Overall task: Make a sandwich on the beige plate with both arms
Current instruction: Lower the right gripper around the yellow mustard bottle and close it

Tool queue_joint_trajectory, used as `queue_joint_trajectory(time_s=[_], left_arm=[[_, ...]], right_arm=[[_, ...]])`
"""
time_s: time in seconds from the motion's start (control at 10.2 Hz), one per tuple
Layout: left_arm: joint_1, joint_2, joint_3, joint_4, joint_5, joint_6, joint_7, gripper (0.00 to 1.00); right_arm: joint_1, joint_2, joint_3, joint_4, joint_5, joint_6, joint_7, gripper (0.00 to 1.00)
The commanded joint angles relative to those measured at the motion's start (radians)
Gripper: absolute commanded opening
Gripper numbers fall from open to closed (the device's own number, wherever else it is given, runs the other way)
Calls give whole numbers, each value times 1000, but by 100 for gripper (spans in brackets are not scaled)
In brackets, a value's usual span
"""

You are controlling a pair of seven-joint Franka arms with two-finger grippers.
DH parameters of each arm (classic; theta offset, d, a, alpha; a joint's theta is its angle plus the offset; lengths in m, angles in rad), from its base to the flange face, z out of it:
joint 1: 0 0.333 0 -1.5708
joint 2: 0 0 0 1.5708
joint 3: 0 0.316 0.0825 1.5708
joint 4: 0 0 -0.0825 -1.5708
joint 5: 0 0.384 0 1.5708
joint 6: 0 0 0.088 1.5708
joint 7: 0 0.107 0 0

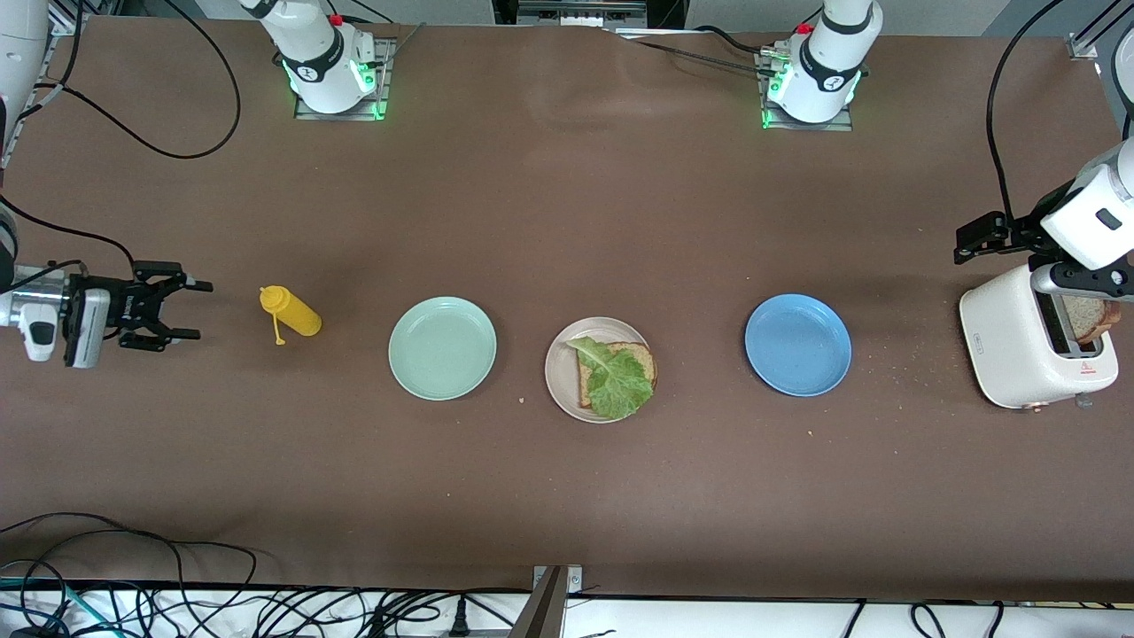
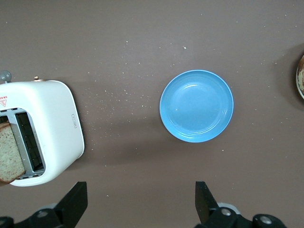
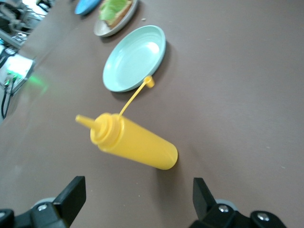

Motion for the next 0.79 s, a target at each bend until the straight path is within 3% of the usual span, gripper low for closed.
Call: queue_joint_trajectory(time_s=[0.0,0.69], left_arm=[[-3,10,-2,29,32,-23,-4,100],[-3,10,-2,29,34,-23,-1,100]], right_arm=[[-49,50,17,-31,104,-71,-269,100],[-78,222,28,-23,280,-125,-686,100]])
